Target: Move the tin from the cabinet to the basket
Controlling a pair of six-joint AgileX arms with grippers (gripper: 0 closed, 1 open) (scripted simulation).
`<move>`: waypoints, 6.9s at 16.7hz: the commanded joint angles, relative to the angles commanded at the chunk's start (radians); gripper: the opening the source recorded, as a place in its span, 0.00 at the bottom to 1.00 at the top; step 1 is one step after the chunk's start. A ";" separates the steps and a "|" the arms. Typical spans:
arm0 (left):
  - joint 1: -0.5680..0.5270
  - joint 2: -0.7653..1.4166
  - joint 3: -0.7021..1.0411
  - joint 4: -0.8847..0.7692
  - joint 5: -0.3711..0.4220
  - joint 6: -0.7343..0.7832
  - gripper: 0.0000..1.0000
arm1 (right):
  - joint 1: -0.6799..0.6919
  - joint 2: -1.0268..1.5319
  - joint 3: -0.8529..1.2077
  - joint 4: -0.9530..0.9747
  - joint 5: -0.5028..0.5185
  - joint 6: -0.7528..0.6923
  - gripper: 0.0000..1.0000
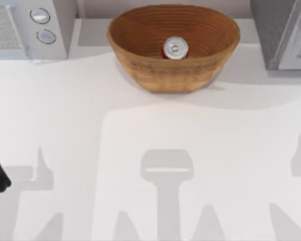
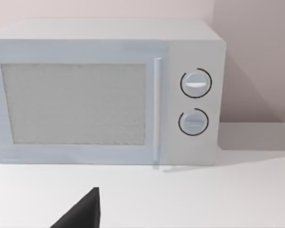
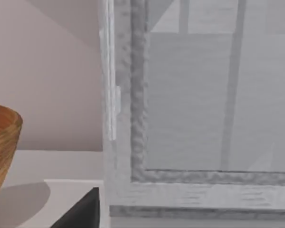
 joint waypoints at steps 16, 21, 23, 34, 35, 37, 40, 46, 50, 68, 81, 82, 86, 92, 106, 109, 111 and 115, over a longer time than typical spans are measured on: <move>0.000 0.000 0.000 0.000 0.000 0.000 1.00 | -0.790 1.223 0.274 0.925 -0.768 0.023 1.00; 0.000 0.000 0.000 0.000 0.000 0.000 1.00 | -0.808 1.249 0.281 0.945 -0.783 0.024 1.00; 0.000 0.000 0.000 0.000 0.000 0.000 1.00 | -0.804 1.246 0.278 0.941 -0.781 0.024 1.00; 0.000 0.000 0.000 0.000 0.000 0.000 1.00 | -0.836 1.192 0.850 0.307 -0.813 0.025 1.00; 0.000 0.000 0.000 0.000 0.000 0.000 1.00 | -0.838 1.182 0.930 0.208 -0.814 0.025 1.00; 0.000 0.000 0.000 0.000 0.000 0.000 1.00 | -0.840 1.160 1.090 0.008 -0.816 0.025 1.00; 0.000 0.000 0.000 0.000 0.000 0.000 1.00 | -0.840 1.122 1.317 -0.272 -0.816 0.025 1.00; 0.000 0.000 0.000 0.000 0.000 0.000 1.00 | -0.826 1.046 1.623 -0.614 -0.805 0.024 1.00; 0.000 0.000 0.000 0.000 0.000 0.000 1.00 | -0.824 1.036 1.656 -0.646 -0.804 0.024 1.00; 0.000 0.000 0.000 0.000 0.000 0.000 1.00 | 0.171 1.038 1.682 -0.693 0.194 0.019 1.00; 0.000 0.000 0.000 0.000 0.000 0.000 1.00 | 0.660 0.990 1.635 -0.702 0.681 0.014 1.00; 0.000 0.000 0.000 0.000 0.000 0.000 1.00 | 0.636 0.968 1.643 -0.710 0.700 0.002 1.00; 0.000 0.000 0.000 0.000 0.000 0.000 1.00 | 0.607 1.027 1.684 -0.694 0.669 0.002 1.00; 0.000 0.000 0.000 0.000 0.000 0.000 1.00 | 0.553 1.118 1.749 -0.664 0.619 0.003 1.00; 0.000 0.000 0.000 0.000 0.000 0.000 1.00 | 0.471 0.694 1.187 -0.550 0.503 -0.003 1.00; 0.000 0.000 0.000 0.000 0.000 0.000 1.00 | 0.418 0.481 0.890 -0.492 0.442 -0.004 1.00; 0.000 0.000 0.000 0.000 0.000 0.000 1.00 | 0.381 0.331 0.685 -0.450 0.399 -0.005 1.00; 0.000 0.000 0.000 0.000 0.000 0.000 1.00 | 0.308 0.034 0.304 -0.367 0.317 -0.005 1.00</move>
